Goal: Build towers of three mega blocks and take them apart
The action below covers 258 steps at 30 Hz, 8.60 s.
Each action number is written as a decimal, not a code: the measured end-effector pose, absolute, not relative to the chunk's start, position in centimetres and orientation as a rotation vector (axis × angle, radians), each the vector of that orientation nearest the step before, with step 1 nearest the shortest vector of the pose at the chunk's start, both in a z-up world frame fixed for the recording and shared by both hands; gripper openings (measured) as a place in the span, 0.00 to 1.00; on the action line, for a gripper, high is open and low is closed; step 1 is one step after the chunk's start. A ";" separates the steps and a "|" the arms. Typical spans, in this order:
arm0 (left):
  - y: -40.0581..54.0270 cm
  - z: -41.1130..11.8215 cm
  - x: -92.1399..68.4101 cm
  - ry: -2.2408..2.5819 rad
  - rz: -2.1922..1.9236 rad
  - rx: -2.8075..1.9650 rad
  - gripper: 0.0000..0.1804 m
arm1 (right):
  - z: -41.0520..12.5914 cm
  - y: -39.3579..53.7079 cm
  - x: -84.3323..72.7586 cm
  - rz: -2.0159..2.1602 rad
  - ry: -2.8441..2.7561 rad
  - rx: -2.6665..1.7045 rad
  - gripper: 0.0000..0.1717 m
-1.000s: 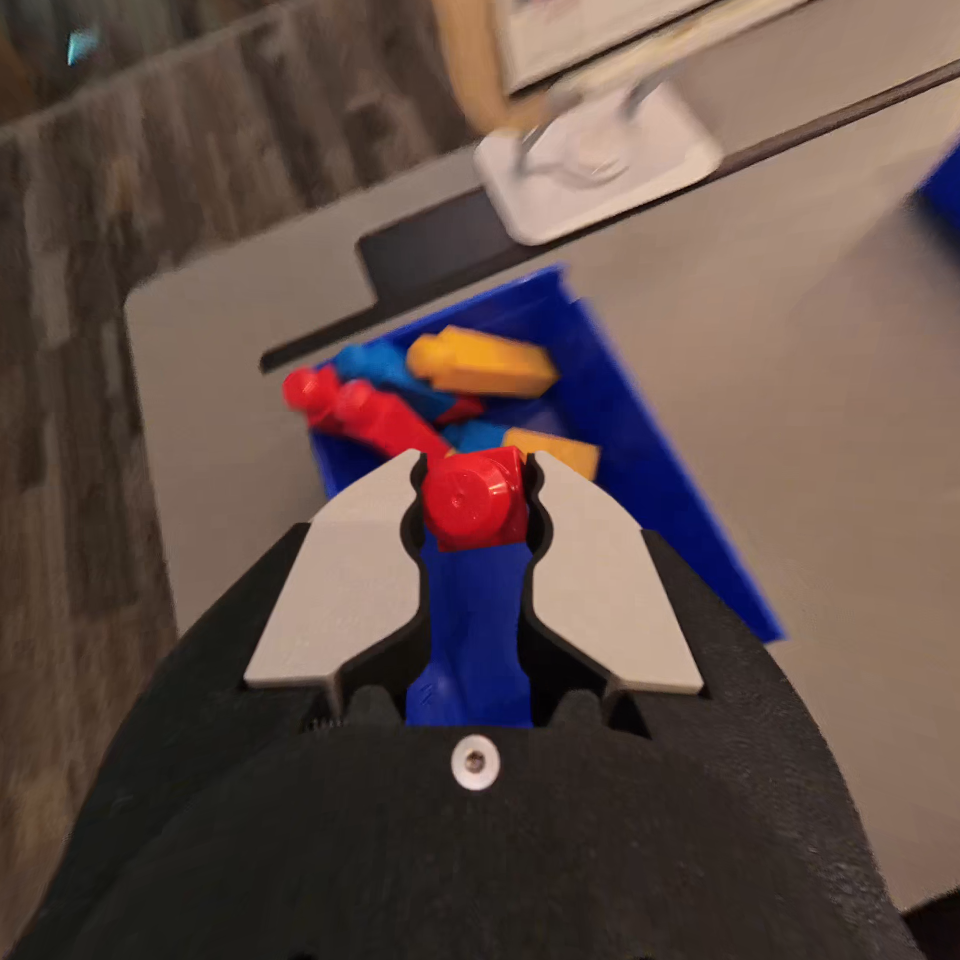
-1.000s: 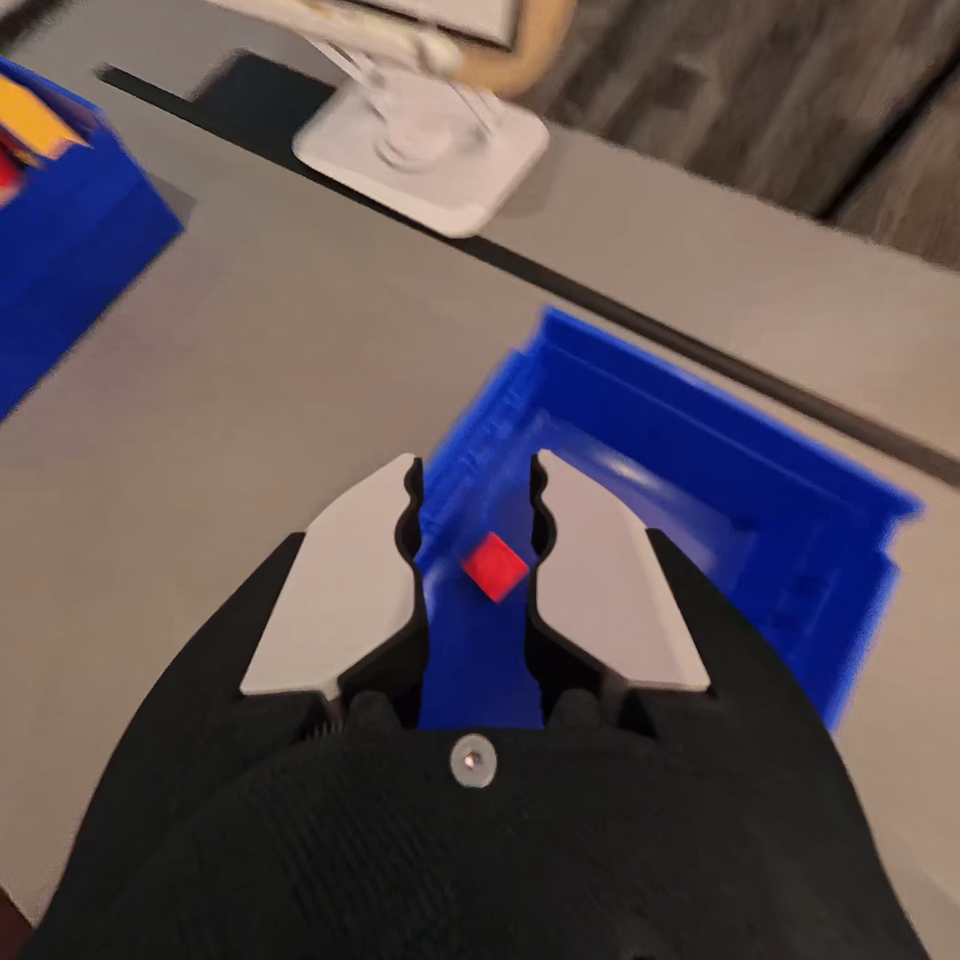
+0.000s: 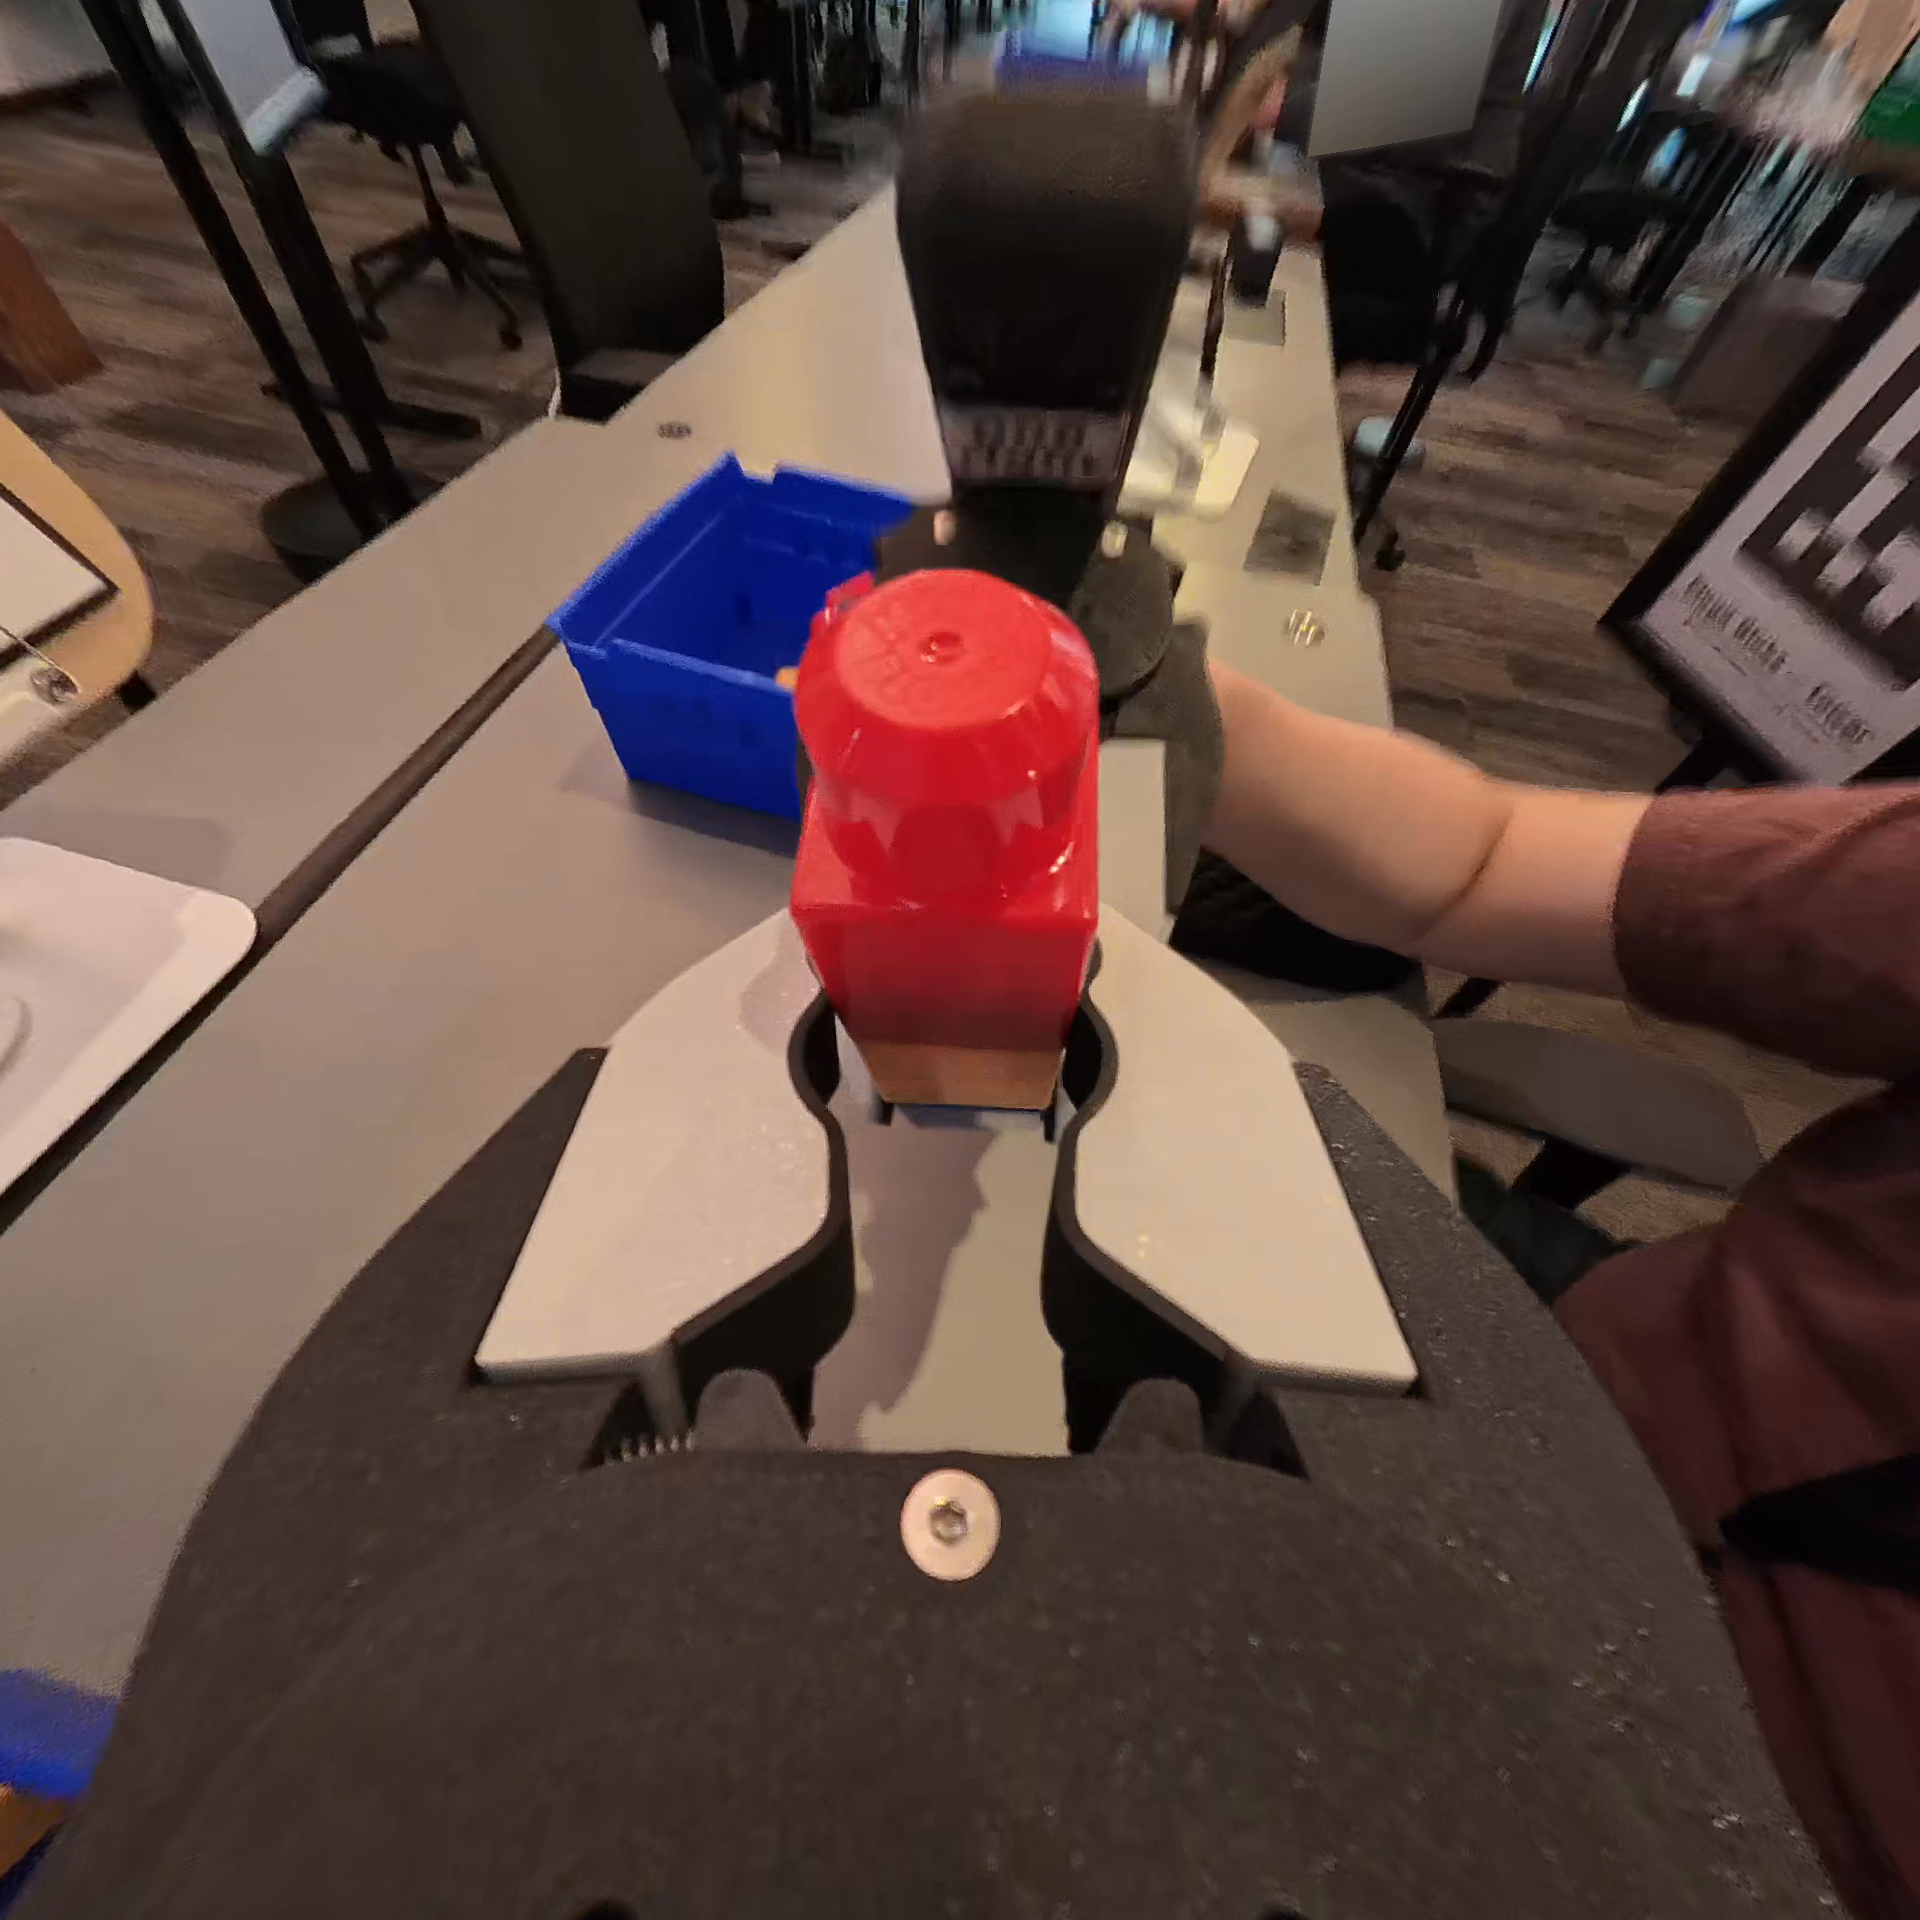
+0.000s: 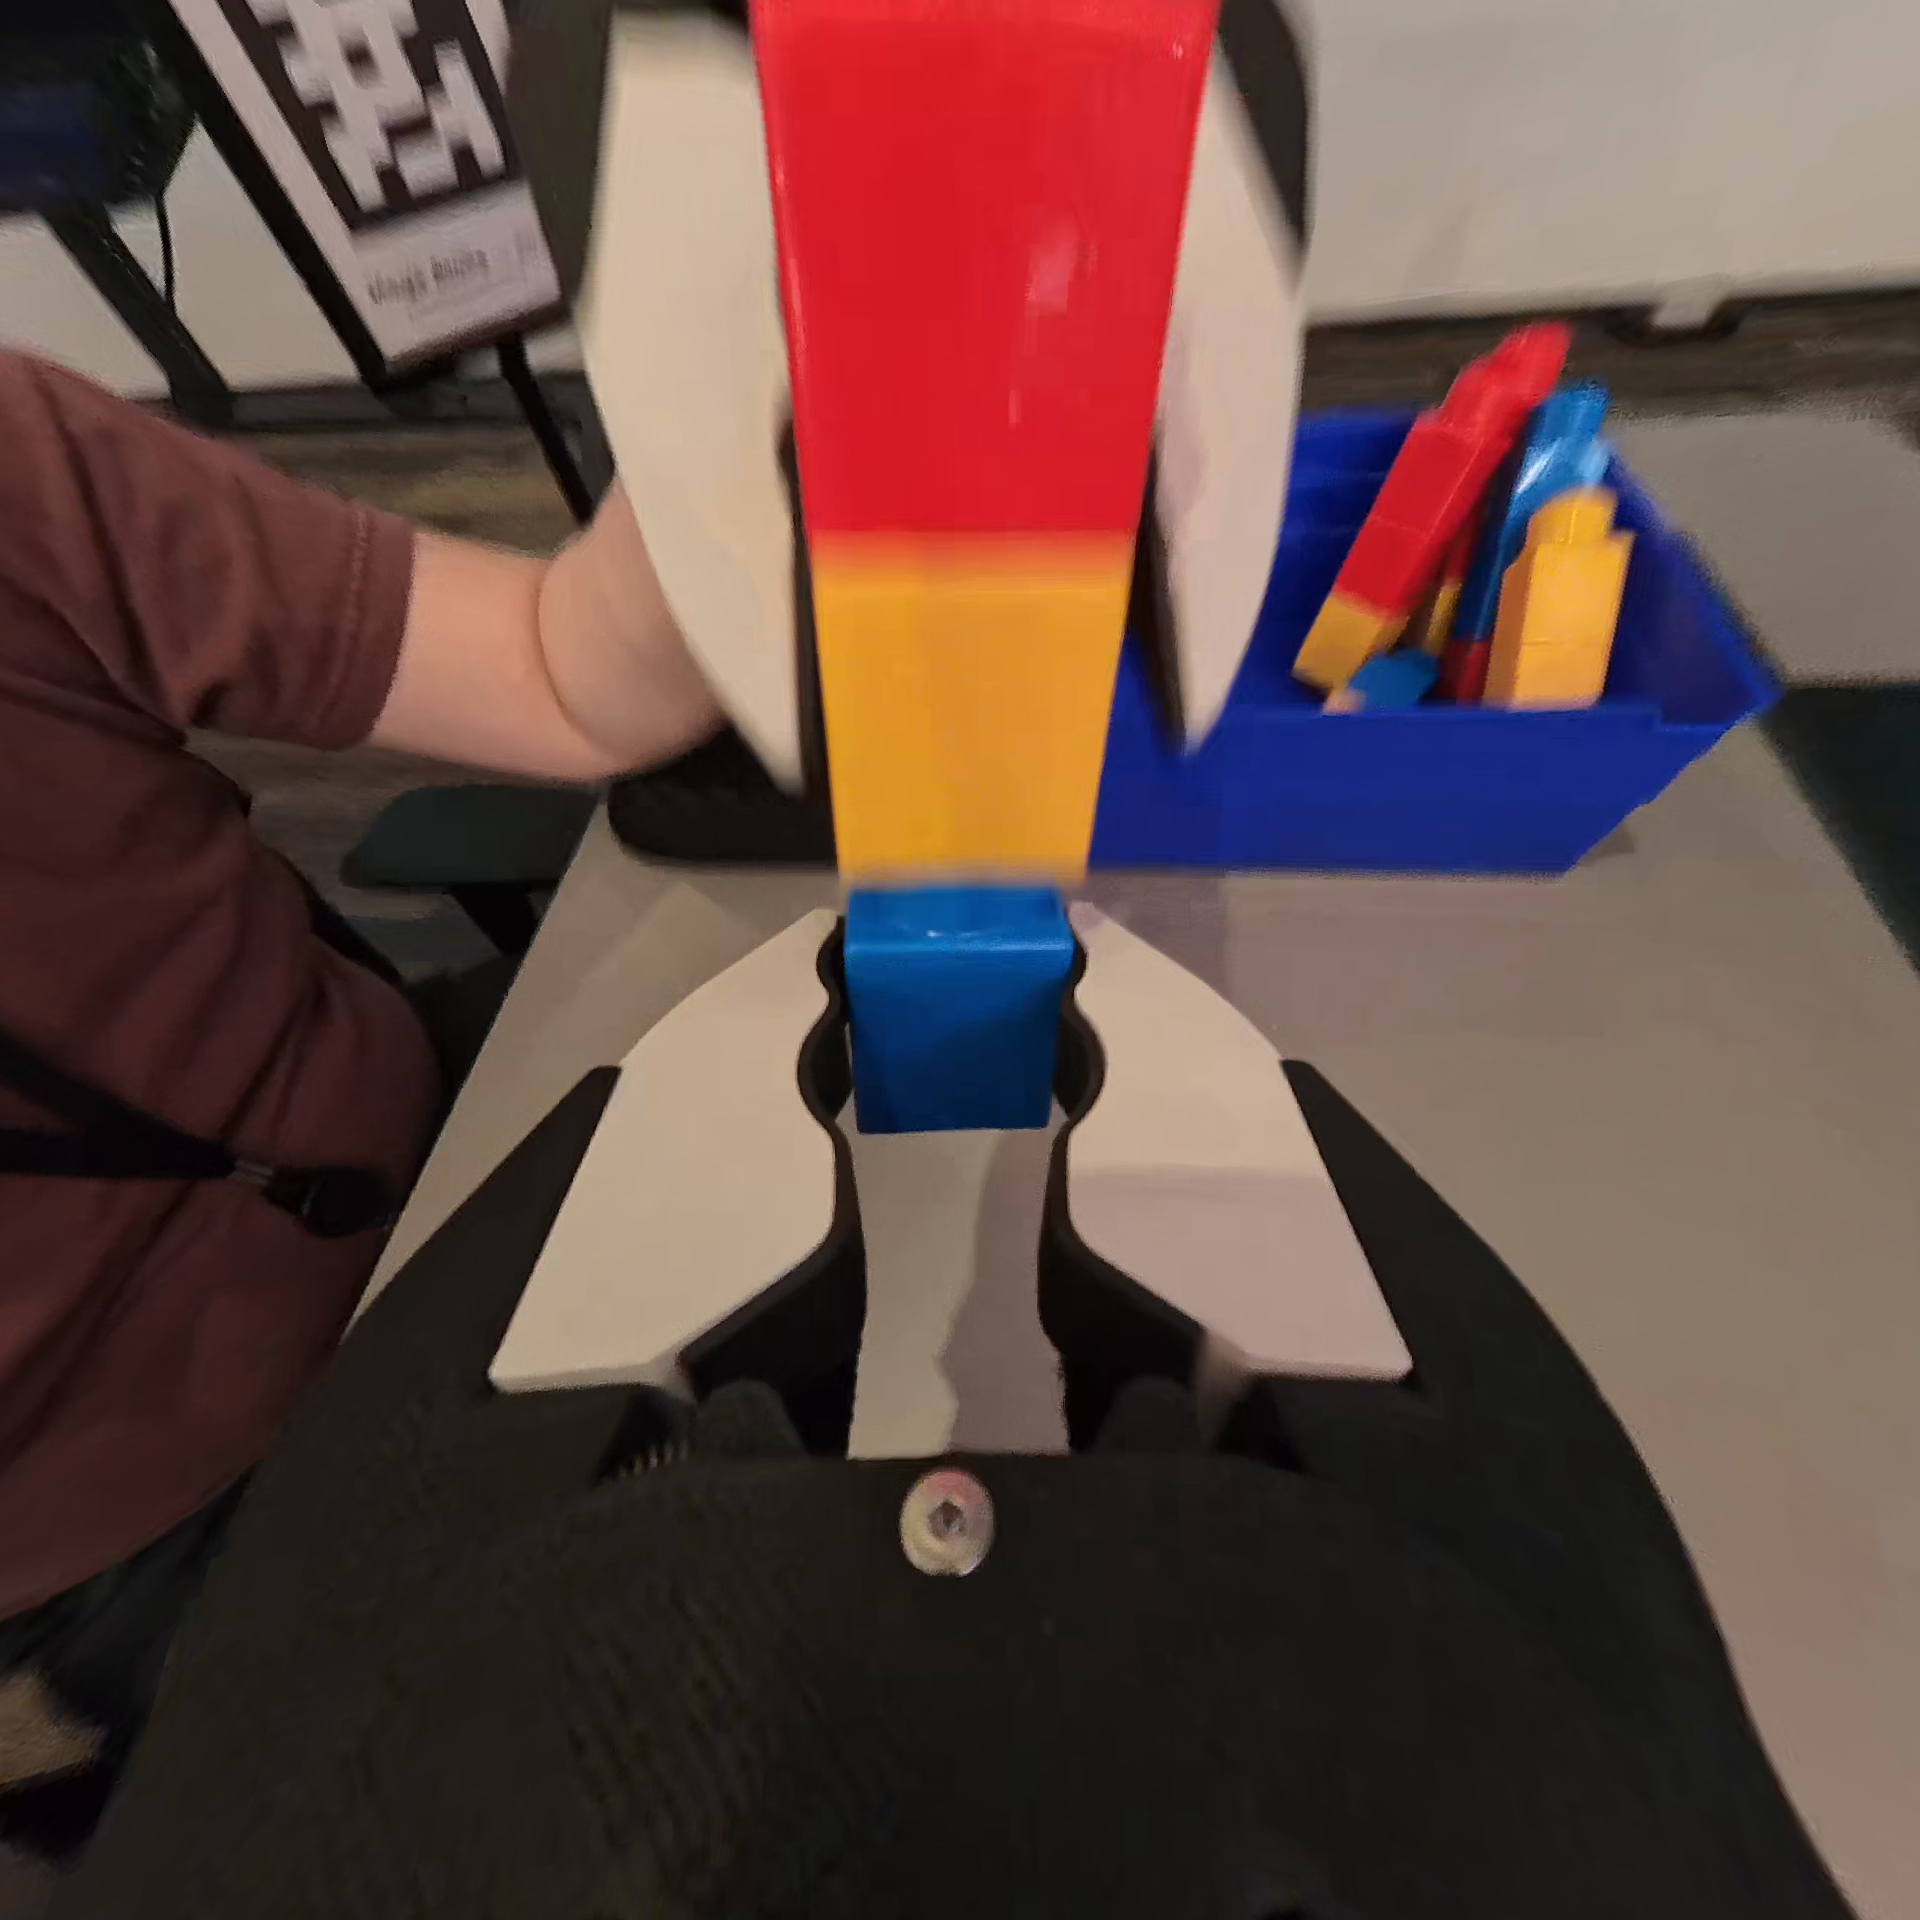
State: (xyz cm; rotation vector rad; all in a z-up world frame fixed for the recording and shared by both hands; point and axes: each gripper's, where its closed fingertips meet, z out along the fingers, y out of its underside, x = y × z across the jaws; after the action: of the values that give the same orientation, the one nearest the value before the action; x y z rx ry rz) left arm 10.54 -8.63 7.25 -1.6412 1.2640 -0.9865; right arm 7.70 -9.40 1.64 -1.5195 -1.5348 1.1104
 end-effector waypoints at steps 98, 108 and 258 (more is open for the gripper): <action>1.9 1.0 -11.3 0.676 -0.221 -2.294 0.48 | -4.2 6.0 44.3 0.123 -0.387 -2.321 0.35; 7.4 -1.3 -20.7 0.152 0.033 -2.323 0.50 | -2.6 6.3 41.9 0.117 -0.468 -2.238 0.34; -8.4 -3.3 15.5 1.364 -0.967 -1.993 0.21 | 10.0 -5.4 27.1 0.875 -1.021 -1.654 0.22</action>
State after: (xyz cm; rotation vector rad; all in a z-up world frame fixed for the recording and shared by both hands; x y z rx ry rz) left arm 15.45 -8.37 -3.30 -1.9928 1.3638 -0.9670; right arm 27.08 -5.35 10.02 -1.6539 -1.0211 0.8749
